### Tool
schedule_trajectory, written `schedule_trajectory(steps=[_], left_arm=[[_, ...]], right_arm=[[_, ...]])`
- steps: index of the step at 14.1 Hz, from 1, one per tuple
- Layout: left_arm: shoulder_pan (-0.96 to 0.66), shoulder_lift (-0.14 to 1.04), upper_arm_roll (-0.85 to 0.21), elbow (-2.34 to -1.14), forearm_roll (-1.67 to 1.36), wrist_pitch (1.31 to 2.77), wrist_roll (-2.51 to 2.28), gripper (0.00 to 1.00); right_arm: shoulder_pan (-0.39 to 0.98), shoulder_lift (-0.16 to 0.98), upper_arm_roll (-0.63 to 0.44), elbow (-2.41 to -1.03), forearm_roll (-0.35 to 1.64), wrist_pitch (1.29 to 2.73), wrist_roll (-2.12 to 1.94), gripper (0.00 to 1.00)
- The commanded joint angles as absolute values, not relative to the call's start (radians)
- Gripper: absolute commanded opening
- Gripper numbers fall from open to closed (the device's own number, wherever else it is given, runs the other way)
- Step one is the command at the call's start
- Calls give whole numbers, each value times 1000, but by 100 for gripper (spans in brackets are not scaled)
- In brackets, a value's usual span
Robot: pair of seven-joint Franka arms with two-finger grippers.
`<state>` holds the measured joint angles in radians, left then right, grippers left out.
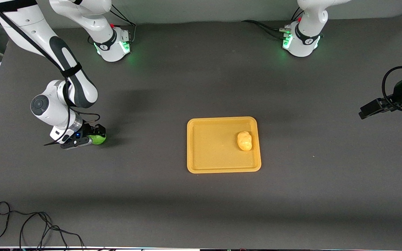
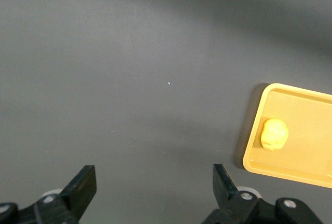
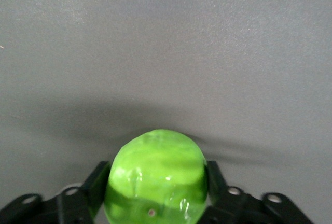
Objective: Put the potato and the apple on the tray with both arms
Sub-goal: 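Close the right gripper on the green apple and lift it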
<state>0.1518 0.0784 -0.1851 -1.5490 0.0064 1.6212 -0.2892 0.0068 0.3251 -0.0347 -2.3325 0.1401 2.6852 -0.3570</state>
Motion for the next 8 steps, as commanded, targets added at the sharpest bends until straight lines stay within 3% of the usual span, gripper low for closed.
schedule_trajectory(steps=[1,8], left_arm=[[80,48,-103,-1580,-3,1635,-272,100],[100,37,-97,-1608,8,1634,-180,100]], right_arm=[[9,324,-34,-2268,178,2601,-402,43],[15,322,-38,-1815,117,2122,-341,41]])
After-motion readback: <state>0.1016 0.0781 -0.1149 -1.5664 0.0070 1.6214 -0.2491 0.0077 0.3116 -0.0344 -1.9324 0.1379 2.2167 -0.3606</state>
